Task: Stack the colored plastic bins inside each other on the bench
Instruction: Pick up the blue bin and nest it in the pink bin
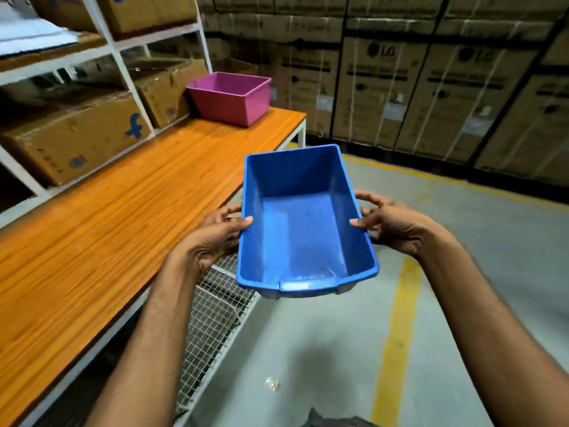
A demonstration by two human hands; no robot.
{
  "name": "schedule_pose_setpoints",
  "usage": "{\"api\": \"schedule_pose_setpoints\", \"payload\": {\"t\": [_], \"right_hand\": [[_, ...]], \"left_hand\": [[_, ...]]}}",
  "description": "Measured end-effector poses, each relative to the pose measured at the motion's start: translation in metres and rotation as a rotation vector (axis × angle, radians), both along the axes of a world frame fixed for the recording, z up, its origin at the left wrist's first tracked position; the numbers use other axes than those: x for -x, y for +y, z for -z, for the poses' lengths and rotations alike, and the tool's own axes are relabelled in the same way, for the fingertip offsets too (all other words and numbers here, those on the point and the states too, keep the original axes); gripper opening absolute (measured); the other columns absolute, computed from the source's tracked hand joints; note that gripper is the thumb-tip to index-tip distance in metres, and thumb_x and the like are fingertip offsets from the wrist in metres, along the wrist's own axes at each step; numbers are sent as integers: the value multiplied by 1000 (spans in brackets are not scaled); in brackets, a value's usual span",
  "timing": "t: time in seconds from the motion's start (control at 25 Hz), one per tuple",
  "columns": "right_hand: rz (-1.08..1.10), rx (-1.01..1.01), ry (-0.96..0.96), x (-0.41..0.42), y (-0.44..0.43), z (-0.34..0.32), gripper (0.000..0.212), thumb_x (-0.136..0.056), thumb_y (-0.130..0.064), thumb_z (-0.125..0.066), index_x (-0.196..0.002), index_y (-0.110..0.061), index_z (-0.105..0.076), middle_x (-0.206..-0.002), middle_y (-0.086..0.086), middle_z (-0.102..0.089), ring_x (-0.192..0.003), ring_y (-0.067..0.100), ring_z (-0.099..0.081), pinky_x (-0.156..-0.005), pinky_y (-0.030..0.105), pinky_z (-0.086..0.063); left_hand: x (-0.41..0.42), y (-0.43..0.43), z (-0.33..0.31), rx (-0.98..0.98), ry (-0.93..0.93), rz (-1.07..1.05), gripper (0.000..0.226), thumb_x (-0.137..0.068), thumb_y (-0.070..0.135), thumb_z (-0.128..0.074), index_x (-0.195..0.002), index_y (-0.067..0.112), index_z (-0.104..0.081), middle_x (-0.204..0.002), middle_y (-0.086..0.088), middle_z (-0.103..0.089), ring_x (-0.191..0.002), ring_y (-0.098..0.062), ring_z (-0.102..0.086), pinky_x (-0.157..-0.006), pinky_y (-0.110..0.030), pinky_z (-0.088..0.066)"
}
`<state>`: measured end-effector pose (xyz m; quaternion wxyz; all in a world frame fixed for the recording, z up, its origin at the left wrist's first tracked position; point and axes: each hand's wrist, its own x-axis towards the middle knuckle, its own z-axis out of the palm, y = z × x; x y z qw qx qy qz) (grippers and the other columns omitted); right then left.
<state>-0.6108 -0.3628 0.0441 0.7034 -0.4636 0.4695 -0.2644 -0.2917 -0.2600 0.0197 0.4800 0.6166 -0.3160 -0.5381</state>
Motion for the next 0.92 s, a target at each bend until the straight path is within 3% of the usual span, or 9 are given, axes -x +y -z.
{"api": "schedule_pose_setpoints", "payload": {"t": [0.08,0.2,0.32,0.44,0.6,0.8,0.92], "right_hand": [[1,88,38,30,-22,10,70,-88,20,-58,-143,-23,-51,-129,18,-65,-108,22,-69,-70,30,-63],[56,241,142,57,-52,20,68,-90,18,-57,-141,-26,-49,-117,13,-61,-95,18,-66,-68,28,-58],[123,286,130,69,-92,34,68,-90,21,-56,-136,-29,-50,-110,9,-60,-86,14,-65,-68,22,-58],[170,270,96,69,-138,48,66,-90,23,-55,-133,-27,-52,-109,8,-61,-87,13,-66,-69,21,-59],[218,292,91,59,-205,49,68,-89,23,-55,-129,-32,-54,-108,6,-60,-89,15,-65,-75,22,-59],[234,352,104,45,-299,31,71,-87,20,-58,-131,-35,-55,-111,7,-57,-94,18,-60,-77,23,-59],[226,342,86,36,-351,29,71,-87,22,-58,-133,-32,-58,-110,7,-57,-94,19,-59,-78,25,-59]], "left_hand": [[35,-27,5,78,-28,-31,29,-95,8,-67,-115,29,-60,-84,5,-67,-70,-5,-68,-57,-23,-56],[75,-62,14,185,-102,-51,40,-94,5,-67,-128,25,-58,-93,2,-60,-78,-7,-63,-53,-20,-52],[93,-105,24,247,-174,-33,48,-95,10,-67,-138,28,-53,-100,3,-58,-87,-4,-63,-64,-17,-52],[91,-157,31,275,-200,-1,50,-94,18,-70,-137,37,-54,-110,0,-56,-102,-12,-61,-76,-22,-54],[79,-231,38,325,-196,17,51,-89,29,-75,-133,45,-56,-123,-10,-61,-119,-26,-61,-94,-42,-56],[67,-320,29,373,-186,-17,50,-95,26,-69,-139,44,-52,-122,-8,-60,-115,-21,-62,-91,-36,-57],[64,-364,25,376,-161,-54,51,-94,27,-69,-140,41,-53,-117,4,-65,-111,-13,-65,-89,-33,-57]]}}
